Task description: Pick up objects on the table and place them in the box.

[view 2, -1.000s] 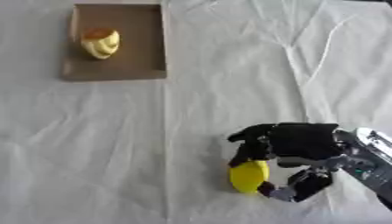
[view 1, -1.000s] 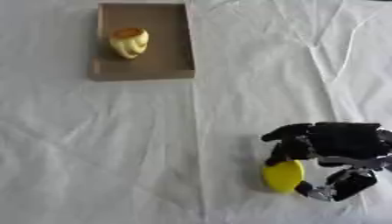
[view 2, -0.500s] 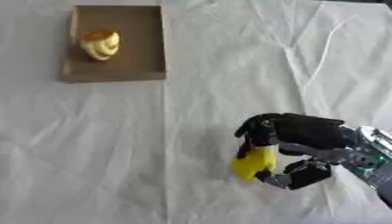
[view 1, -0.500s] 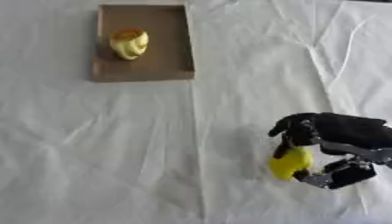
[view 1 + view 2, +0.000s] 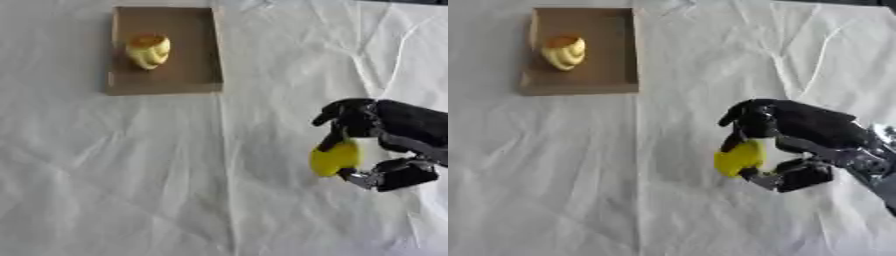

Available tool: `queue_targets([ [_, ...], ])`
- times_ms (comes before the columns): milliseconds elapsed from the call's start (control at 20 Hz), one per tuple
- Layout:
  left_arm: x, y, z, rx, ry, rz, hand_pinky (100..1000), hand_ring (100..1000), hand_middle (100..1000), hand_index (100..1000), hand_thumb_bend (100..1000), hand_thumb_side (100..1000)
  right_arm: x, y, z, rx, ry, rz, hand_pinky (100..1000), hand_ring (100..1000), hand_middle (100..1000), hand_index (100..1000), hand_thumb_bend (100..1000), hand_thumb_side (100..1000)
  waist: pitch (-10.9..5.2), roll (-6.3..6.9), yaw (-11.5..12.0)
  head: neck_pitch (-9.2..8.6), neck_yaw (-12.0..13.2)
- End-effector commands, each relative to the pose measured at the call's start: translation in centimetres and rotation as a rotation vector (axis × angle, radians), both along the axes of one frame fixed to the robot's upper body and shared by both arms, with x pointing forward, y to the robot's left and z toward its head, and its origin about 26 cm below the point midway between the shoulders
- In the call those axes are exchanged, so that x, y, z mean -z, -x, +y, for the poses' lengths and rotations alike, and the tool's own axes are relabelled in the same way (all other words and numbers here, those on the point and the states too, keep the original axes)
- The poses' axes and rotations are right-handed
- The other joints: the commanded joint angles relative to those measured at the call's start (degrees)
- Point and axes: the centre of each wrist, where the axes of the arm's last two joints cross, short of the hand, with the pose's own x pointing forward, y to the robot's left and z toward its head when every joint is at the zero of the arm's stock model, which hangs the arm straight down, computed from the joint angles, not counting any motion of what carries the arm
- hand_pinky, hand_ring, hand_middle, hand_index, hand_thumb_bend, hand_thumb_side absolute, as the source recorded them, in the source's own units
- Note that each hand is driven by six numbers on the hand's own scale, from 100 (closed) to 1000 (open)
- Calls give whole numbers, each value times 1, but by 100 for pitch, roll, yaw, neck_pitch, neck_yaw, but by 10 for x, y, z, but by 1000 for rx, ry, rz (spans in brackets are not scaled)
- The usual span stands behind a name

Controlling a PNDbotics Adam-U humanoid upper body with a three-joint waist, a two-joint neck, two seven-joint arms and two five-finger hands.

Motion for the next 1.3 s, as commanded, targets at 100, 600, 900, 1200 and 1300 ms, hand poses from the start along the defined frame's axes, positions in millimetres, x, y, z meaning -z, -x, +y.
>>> queue_targets([
  [100,-10,2,-2,10,-12,-34,869,828,777,851,142,601,-34,-3,0,-10,-16,-93,871,814,476,707,100,100,-95,10,40,-132,10],
  [600,-14,1,-8,46,-12,-46,869,829,779,852,144,596,-130,-23,45,-61,-136,-79,887,812,471,712,100,100,-89,-52,377,-266,-346],
  [900,-18,-1,-13,73,-16,-57,870,830,780,852,146,595,-154,-81,61,-9,-195,-49,891,817,472,716,100,100,-57,-105,565,-380,-579],
  [1200,-22,-2,-19,112,-13,-68,870,831,780,852,146,594,-152,-140,80,55,-246,-45,892,820,481,727,100,100,20,-94,778,-419,-860],
  [1300,-23,-3,-22,126,-12,-74,870,830,780,852,146,593,-146,-157,85,76,-255,-39,895,823,483,730,100,100,47,-94,874,-415,-948],
])
